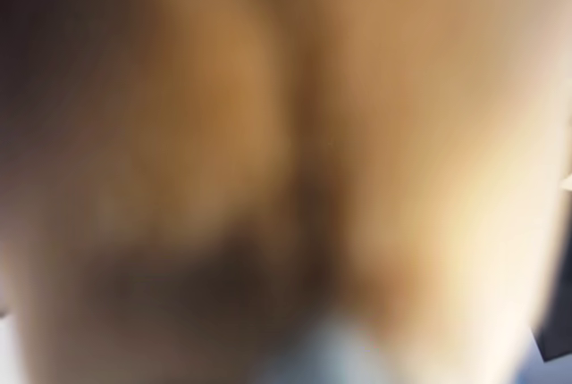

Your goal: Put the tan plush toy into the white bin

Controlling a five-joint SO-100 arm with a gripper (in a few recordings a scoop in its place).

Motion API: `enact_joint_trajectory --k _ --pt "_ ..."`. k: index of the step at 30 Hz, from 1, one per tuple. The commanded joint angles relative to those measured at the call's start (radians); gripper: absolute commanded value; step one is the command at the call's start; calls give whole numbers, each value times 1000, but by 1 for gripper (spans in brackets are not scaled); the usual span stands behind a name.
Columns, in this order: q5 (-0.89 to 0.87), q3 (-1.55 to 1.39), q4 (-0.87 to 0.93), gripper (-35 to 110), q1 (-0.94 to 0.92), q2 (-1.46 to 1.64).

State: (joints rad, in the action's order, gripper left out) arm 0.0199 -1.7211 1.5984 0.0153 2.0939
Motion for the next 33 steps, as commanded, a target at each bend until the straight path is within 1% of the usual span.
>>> enact_joint_trajectory --k 1,6,12,22,26,32,33 --pt "11 58 -48 0 -46 -5" --pt "9 58 -98 1 -78 -81" --pt "9 58 -133 1 -67 -158" --pt "15 58 -161 2 -74 -179" --pt "18 57 -160 8 -67 -179" --pt "21 57 -150 24 -64 -167" --pt "21 57 -149 28 -64 -164"
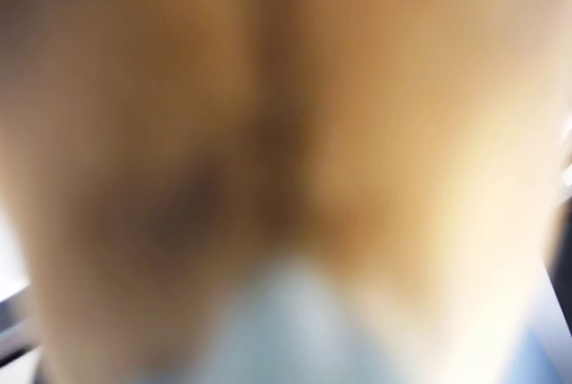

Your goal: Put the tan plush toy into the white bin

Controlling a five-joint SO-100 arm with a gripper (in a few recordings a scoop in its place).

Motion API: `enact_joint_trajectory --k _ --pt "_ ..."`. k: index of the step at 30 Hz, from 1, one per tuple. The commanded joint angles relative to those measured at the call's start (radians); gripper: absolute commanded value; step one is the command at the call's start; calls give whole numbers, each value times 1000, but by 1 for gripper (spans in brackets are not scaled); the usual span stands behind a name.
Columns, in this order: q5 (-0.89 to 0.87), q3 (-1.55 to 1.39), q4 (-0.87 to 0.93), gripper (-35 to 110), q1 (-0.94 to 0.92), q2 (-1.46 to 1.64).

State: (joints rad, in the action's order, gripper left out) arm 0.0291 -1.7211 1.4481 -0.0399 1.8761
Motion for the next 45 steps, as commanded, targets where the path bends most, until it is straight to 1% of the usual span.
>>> enact_joint_trajectory --k 1,5,8,12,16,22,30,37,45 --pt "12 57 2 32 -9 54" --pt "12 58 12 48 -9 55" --pt "6 67 74 57 -11 55" --pt "2 101 179 67 -20 74" --pt "6 175 270 72 -17 144" --pt "12 218 291 73 -14 259" --pt "15 107 290 73 -37 572" --pt "6 6 290 73 -261 693" --pt "5 -14 290 73 -459 767"
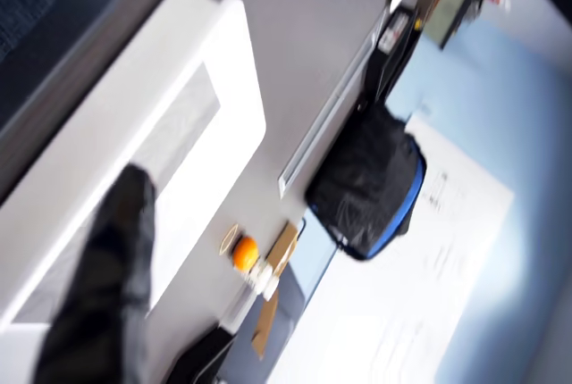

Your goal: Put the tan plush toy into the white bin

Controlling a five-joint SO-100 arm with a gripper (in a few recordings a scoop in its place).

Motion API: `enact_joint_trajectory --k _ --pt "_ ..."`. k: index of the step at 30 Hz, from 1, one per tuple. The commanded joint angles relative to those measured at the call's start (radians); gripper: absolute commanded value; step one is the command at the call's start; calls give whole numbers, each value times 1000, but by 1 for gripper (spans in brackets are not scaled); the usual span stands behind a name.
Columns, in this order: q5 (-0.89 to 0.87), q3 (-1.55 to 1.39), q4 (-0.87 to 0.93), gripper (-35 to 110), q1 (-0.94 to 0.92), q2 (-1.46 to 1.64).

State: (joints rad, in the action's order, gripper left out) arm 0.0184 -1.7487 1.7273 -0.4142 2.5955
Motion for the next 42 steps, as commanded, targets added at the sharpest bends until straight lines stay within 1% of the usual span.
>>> enact_joint_trajectory --k 1,5,11,42 --pt "15 14 11 73 -109 48" --pt "14 -3 12 73 -184 46" --pt "15 -29 11 73 -219 35" --pt "14 -35 8 73 -215 49"
